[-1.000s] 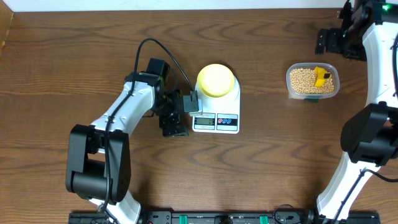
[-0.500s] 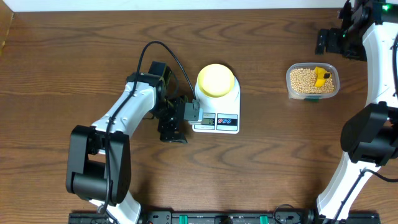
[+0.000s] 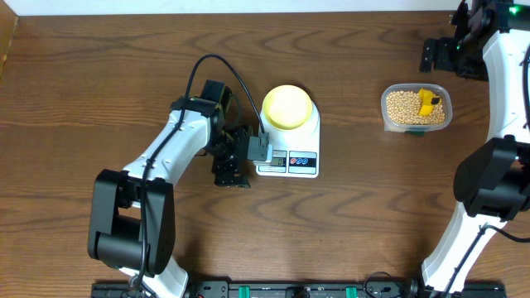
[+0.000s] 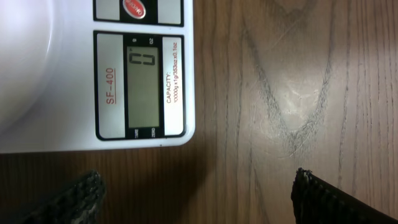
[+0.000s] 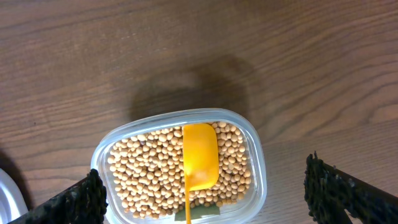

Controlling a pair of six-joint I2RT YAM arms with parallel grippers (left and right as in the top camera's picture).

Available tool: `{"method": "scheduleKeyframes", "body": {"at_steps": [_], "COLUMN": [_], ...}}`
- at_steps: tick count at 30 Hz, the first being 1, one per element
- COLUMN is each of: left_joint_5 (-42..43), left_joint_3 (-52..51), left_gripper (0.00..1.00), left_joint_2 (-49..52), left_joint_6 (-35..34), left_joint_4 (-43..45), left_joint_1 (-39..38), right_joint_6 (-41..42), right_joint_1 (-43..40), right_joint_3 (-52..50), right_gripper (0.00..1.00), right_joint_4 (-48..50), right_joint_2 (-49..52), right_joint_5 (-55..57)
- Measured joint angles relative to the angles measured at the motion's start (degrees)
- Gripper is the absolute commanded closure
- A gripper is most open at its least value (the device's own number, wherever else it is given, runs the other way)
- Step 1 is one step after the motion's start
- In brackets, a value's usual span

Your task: Scoop item into bowl and weigh 50g on scale

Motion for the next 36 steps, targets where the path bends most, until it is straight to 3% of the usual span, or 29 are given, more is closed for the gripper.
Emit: {"method": "scheduleKeyframes", "body": {"at_steps": [6, 17, 36], "left_joint_5": [0.2, -0.4, -3.0], "left_joint_3": [0.0, -0.1, -0.1], "left_gripper": [0.02, 0.02, 0.02], "left_joint_2": [0.0, 0.0, 0.0], "left_joint_6": [-0.3, -7.4, -7.6], "left_joint_4": [0.3, 6.1, 5.9], "left_joint_1": [-0.1, -0.1, -0.1], "right_joint_6": [0.0, 0.0, 0.0], "right_joint_1": [0.0, 0.0, 0.0], "right_joint_3": [0.0, 0.0, 0.0], "right_gripper": [0.01, 0.01, 0.01], "right_joint_4": [0.0, 0.0, 0.0], "right_joint_2": [0.0, 0.0, 0.0], "right_joint_5": [0.0, 0.0, 0.0]}}
